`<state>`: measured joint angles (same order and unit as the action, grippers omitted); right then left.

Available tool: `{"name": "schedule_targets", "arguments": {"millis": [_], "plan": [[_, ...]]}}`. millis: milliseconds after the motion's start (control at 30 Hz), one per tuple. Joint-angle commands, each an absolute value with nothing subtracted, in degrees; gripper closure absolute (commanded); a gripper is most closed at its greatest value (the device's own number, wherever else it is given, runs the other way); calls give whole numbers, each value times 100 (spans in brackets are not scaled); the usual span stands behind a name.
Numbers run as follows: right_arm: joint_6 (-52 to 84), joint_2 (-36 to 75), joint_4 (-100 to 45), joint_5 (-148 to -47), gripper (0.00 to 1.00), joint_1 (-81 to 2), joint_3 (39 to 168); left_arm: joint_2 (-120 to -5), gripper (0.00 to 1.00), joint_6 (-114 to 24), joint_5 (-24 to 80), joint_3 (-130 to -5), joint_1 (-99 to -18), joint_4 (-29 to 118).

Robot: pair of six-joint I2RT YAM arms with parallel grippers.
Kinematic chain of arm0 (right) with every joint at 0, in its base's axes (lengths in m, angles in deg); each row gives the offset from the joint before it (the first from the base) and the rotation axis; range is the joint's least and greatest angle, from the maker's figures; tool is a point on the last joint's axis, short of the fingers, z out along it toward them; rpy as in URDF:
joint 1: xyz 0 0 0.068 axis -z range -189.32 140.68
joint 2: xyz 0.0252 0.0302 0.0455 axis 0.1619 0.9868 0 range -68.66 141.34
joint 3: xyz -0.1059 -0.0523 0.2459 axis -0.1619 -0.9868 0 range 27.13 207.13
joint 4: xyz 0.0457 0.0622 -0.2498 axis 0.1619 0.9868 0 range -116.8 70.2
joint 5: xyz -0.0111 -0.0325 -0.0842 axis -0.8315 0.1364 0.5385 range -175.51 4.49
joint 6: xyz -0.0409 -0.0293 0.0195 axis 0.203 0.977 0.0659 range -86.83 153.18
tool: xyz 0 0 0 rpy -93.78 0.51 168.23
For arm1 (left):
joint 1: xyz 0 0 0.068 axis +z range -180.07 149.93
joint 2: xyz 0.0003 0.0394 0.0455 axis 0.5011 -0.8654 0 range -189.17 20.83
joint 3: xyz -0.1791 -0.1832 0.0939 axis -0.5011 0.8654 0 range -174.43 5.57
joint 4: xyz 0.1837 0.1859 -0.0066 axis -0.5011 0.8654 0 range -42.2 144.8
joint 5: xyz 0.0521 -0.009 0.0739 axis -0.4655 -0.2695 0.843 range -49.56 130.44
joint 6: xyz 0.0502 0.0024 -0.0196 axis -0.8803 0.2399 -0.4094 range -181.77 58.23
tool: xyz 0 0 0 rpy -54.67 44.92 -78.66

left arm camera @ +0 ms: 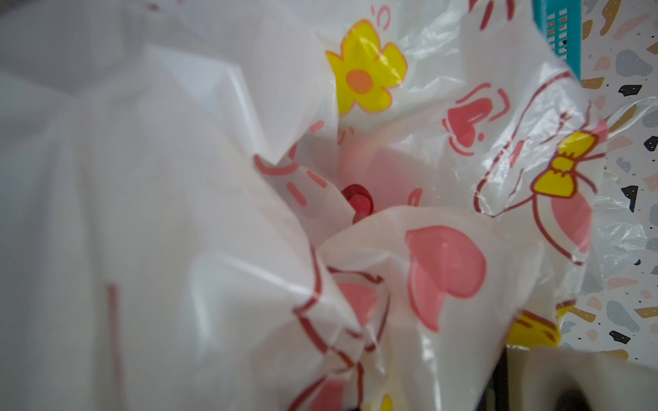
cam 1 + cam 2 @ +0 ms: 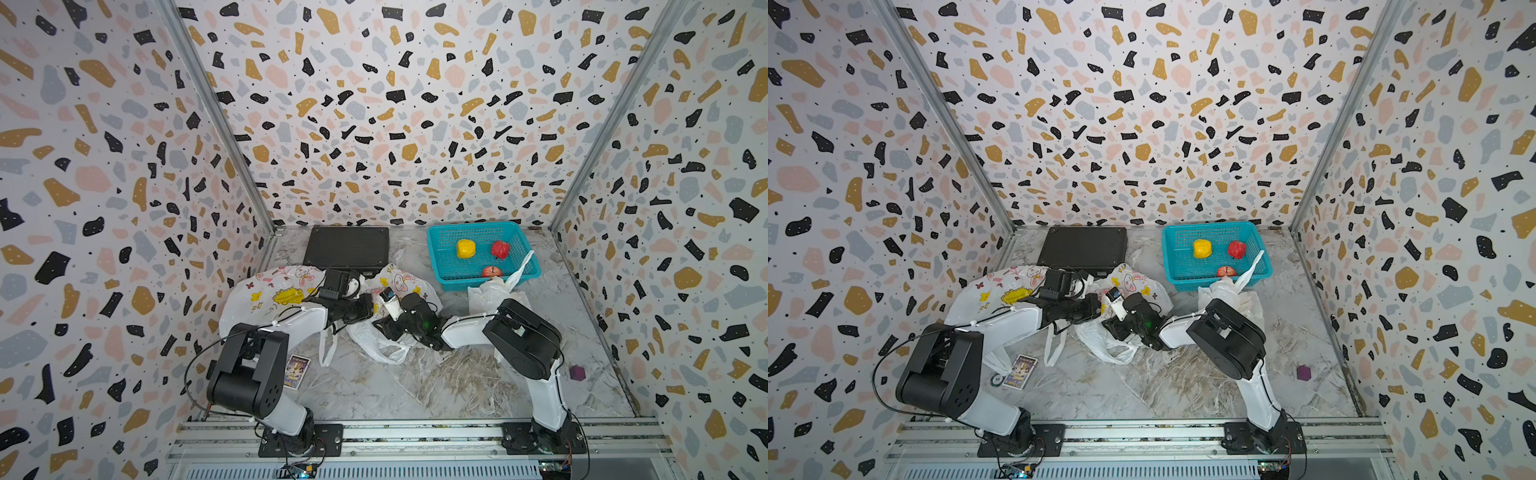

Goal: Untie the knot of a plastic bag & take out the apple
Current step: Pick up the apple from the plastic bag.

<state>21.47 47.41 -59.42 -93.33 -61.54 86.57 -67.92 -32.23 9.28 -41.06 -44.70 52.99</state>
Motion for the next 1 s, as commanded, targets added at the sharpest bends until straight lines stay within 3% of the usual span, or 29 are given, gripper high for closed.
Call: {"name": "schedule_targets", "arguments": {"millis": [0, 167, 300, 500, 567, 767, 900, 967], "plan": [[2005, 4030, -5879, -9309, 48, -6152, 8201, -6690, 100, -3493, 1017, -4394, -4481, 5610], [1755, 3454, -6032, -9309, 46, -6150, 7443, -6581, 100, -3523, 1325, -4526, -4378, 5779], [1525, 3248, -6041, -9233, 33, -6148, 7068, -6458, 100, -3560, 1457, -4541, -4354, 5782], [1431, 2830, -5909, -9287, 26, -6134, 6669, -6342, 100, -3635, 1512, -4514, -4330, 5965], [1450, 2626, -6053, -9373, 28, -6116, 6451, -6315, 100, -3657, 1529, -4515, -4326, 5969], [1500, 2251, -6050, -9522, 54, -5988, 6158, -6293, 100, -3679, 1535, -4536, -4317, 5984], [1543, 2083, -5702, -9650, 55, -5978, 6145, -6285, 100, -3692, 1553, -4574, -4290, 6024], [1604, 1901, -5485, -9594, 47, -5972, 6025, -6260, 100, -3719, 1564, -4592, -4275, 6056]]}}
